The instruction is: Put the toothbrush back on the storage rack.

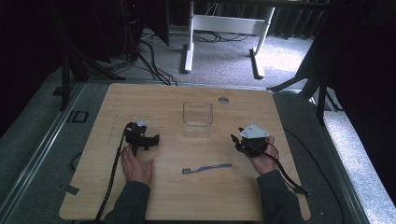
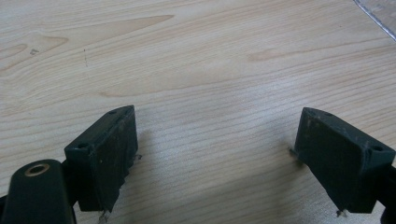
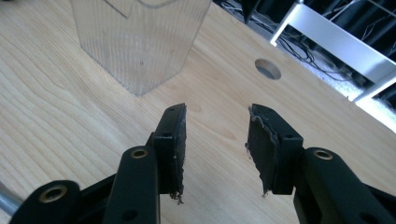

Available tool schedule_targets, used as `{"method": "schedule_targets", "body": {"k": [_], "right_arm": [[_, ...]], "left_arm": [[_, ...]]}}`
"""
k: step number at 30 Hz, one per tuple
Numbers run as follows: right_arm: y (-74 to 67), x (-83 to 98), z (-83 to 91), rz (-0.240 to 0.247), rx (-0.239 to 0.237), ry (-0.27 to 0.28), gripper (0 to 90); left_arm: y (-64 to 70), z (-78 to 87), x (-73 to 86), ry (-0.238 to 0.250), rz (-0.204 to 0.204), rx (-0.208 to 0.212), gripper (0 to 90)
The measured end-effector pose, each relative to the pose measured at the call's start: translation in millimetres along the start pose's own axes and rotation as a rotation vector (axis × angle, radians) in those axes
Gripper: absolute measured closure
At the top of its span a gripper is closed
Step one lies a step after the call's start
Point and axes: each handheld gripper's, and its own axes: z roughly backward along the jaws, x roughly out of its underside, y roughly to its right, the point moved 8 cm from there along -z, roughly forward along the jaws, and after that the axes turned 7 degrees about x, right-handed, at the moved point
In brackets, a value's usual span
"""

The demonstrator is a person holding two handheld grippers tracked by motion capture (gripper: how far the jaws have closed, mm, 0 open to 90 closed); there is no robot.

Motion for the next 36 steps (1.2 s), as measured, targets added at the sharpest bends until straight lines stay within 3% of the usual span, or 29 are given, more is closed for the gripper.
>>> {"method": "schedule_targets", "body": {"k": [10, 17, 28, 36], "right_arm": [[4.7, -6.8, 2.4, 0.012, -0.037, -0.010, 56.7], [4.2, -6.7, 1.2, 0.003, -0.098, -0.036, 55.8], [-0.7, -14.4, 6.6, 0.067, -0.136, -0.058, 55.1], [-10.1, -21.7, 11.1, 0.125, -0.191, -0.064, 56.6]], "left_arm": [[-0.8, -3.1, -1.7, -0.012, 0.005, -0.003, 8.4], [-1.4, -3.8, -2.4, -0.011, 0.014, -0.013, 8.4], [-1.4, -3.8, -2.4, -0.010, 0.016, -0.014, 8.4], [-1.3, -3.9, -2.5, -0.011, 0.018, -0.017, 8.5]]}}
